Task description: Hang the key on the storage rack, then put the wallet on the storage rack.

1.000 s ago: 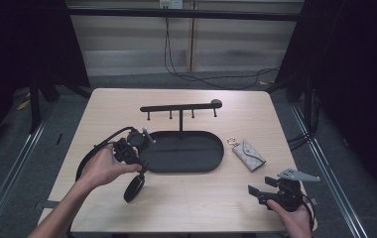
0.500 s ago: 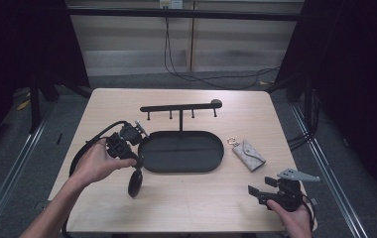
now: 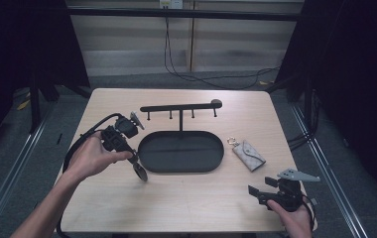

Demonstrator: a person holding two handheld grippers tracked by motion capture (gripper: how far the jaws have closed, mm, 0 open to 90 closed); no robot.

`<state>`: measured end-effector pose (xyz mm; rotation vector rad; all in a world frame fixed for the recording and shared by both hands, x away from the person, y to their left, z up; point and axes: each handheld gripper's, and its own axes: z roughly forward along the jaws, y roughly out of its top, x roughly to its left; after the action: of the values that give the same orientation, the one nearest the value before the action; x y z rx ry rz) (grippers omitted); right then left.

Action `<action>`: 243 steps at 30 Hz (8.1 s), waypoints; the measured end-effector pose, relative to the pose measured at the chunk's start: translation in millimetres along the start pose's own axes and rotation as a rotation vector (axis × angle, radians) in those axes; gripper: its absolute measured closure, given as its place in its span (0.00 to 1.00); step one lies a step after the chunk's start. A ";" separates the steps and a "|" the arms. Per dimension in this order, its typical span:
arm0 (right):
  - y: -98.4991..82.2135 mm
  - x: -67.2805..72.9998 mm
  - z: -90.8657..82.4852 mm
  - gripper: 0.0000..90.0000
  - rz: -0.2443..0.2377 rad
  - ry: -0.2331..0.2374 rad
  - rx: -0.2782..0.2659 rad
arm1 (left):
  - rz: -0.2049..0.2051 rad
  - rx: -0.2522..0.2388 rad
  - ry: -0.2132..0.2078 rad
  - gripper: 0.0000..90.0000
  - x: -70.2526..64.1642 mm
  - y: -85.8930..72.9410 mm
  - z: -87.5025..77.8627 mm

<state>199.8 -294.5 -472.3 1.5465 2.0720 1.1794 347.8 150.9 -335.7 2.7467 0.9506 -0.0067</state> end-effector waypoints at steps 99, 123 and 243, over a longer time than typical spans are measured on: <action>0.5 0.0 2.2 0.23 -0.007 0.026 0.014 | -0.300 0.137 0.050 0.41 50.1 113.3 -6.0; 0.4 0.0 2.3 0.23 -0.009 0.023 0.015 | -0.199 0.026 0.024 0.23 33.7 84.4 -17.2; 110.4 -20.7 38.7 0.22 0.040 -0.016 0.317 | -0.176 -0.586 -0.107 0.21 -16.6 -172.3 101.5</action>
<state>305.1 -287.1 -417.9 1.7328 2.3146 0.8783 236.8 249.5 -470.8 2.1044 0.9738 0.0805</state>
